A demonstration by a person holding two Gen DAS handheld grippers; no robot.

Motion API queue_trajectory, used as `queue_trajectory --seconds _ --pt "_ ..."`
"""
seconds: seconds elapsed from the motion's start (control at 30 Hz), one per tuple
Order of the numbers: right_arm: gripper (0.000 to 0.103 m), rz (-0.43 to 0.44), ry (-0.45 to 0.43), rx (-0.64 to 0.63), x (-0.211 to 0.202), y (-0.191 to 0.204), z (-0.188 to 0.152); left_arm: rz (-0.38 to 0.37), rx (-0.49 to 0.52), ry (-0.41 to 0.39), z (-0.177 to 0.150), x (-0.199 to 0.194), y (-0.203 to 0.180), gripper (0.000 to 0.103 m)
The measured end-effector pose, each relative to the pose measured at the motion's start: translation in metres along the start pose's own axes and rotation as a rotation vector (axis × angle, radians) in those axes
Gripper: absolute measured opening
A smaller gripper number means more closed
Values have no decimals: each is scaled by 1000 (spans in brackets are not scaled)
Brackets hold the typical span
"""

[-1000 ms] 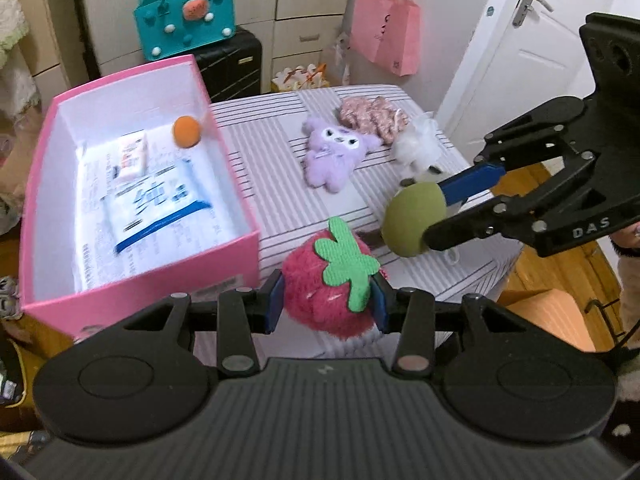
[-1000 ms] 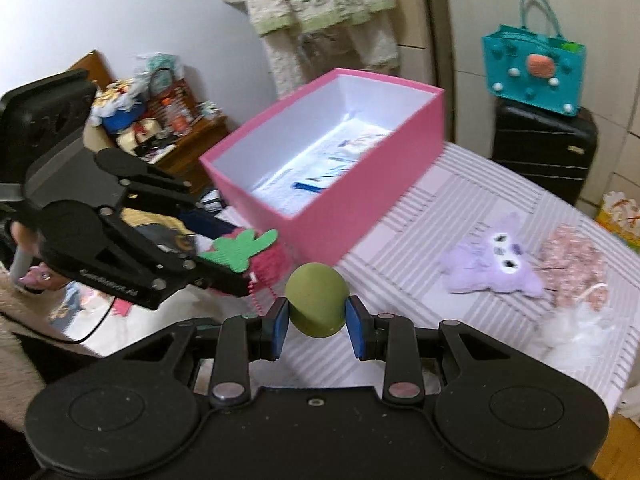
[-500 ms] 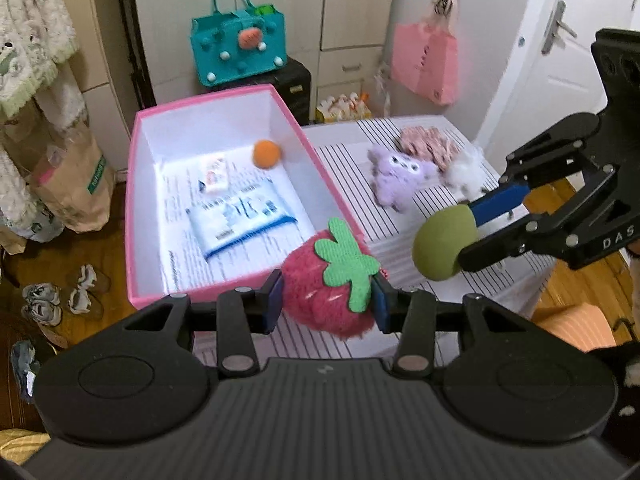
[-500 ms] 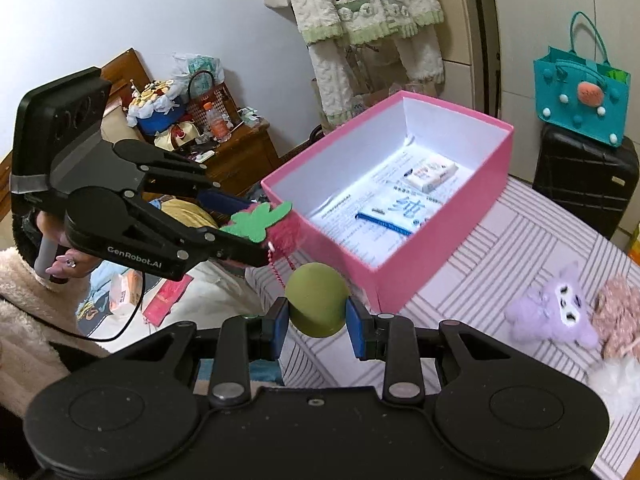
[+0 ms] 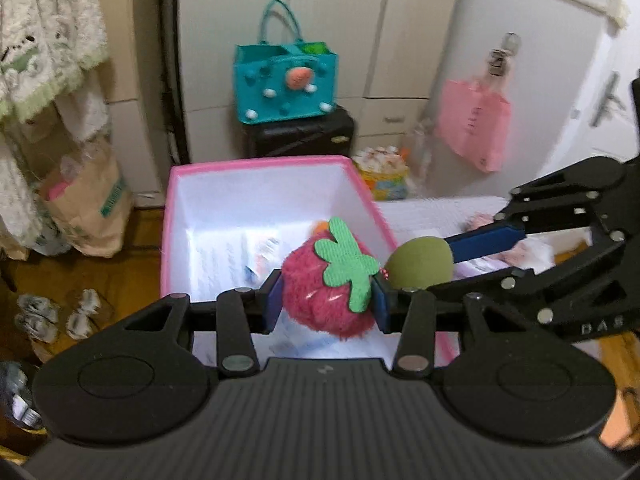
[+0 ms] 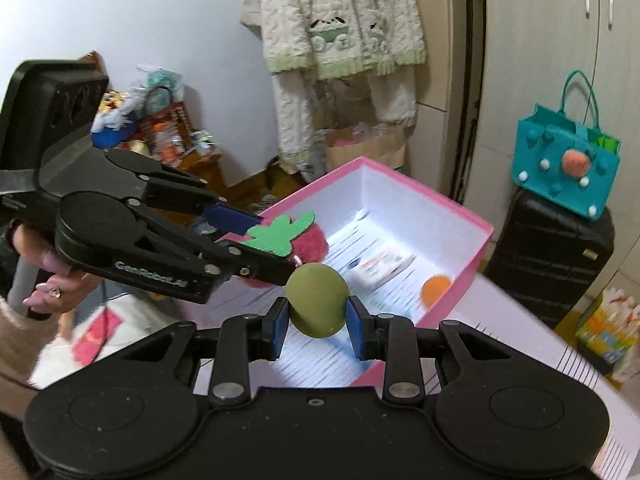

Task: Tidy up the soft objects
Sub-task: 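Lower the strawberry plush and green ball into the box and open both tools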

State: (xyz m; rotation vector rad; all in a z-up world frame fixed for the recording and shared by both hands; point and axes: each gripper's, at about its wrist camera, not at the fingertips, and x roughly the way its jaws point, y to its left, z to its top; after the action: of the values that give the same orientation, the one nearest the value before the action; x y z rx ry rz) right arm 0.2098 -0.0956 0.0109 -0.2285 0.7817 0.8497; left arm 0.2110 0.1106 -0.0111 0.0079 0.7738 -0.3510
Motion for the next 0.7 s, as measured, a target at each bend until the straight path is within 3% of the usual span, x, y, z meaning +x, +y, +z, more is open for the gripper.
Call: queue_trajectory --seconds 0.37,0.7 --pt "36 -165 97 -143 98 -40 38 131 -45 81 34 100 40 44" --pt "36 -215 202 -276 151 -51 47 134 -134 129 36 143 53 44"
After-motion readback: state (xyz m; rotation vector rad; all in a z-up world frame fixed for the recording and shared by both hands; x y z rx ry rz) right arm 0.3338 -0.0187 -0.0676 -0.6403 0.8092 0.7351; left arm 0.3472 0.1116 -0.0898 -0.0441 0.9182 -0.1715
